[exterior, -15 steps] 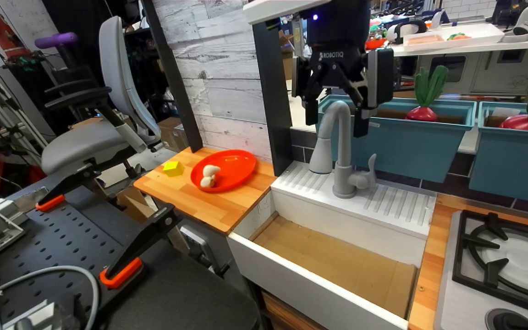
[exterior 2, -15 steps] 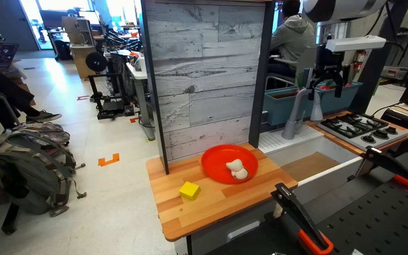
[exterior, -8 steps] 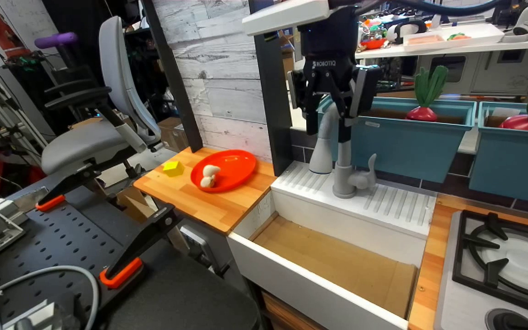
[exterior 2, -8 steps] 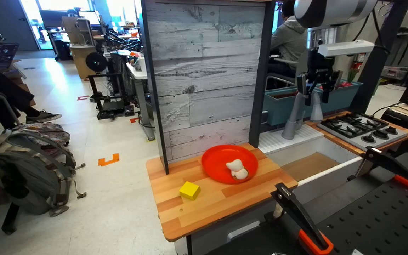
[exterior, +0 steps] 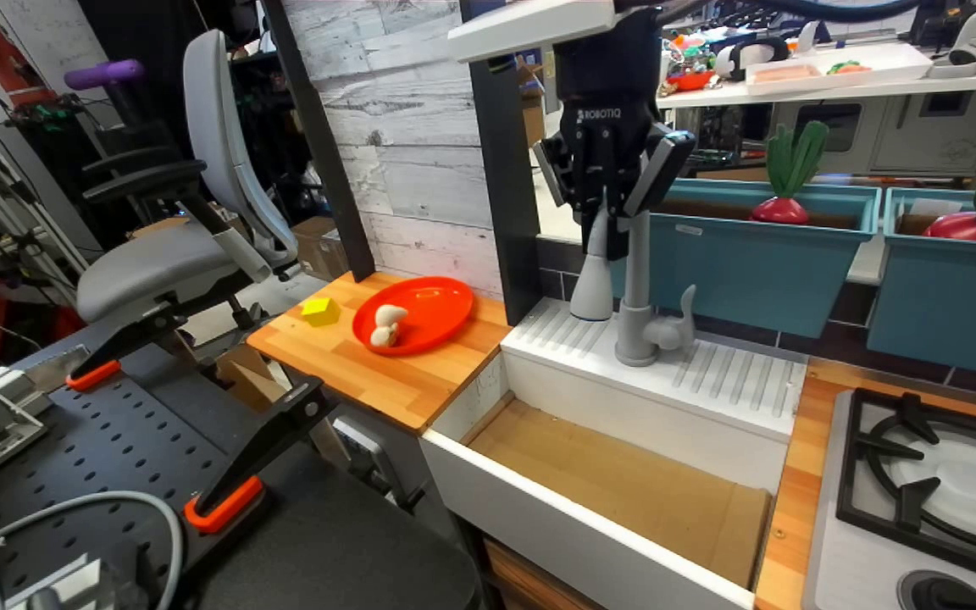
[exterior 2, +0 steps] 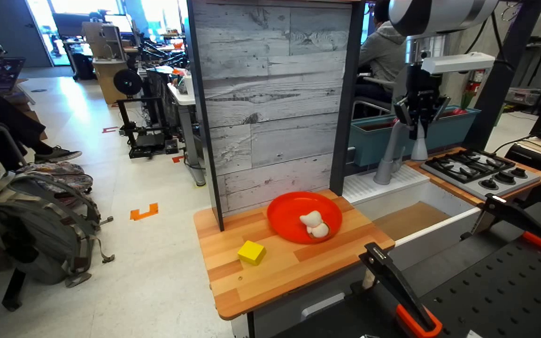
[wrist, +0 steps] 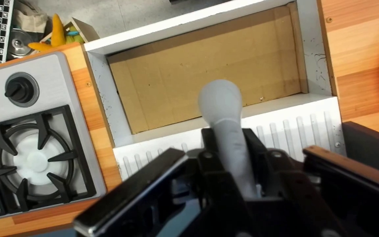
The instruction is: Move the tap to the left
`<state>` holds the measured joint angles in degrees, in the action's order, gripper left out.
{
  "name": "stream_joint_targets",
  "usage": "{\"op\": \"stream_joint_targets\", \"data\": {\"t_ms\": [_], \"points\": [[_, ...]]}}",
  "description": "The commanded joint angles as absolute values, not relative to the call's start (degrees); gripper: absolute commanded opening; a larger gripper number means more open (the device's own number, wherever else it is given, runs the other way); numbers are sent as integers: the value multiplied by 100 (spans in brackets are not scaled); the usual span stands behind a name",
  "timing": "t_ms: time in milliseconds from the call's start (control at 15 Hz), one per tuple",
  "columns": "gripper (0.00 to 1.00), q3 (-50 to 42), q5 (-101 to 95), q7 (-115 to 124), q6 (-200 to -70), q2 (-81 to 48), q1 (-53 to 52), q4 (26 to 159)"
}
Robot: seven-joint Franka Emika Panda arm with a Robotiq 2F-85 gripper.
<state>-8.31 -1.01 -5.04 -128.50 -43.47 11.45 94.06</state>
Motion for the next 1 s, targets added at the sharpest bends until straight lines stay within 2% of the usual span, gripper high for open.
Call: {"op": "stream_joint_targets", "data": {"t_ms": [0,933], "points": [[6,-772,-100,-404,-13012,-4240,1148,9537],[6,-332,1585,964,-12646,-4396,1276,8914]]}}
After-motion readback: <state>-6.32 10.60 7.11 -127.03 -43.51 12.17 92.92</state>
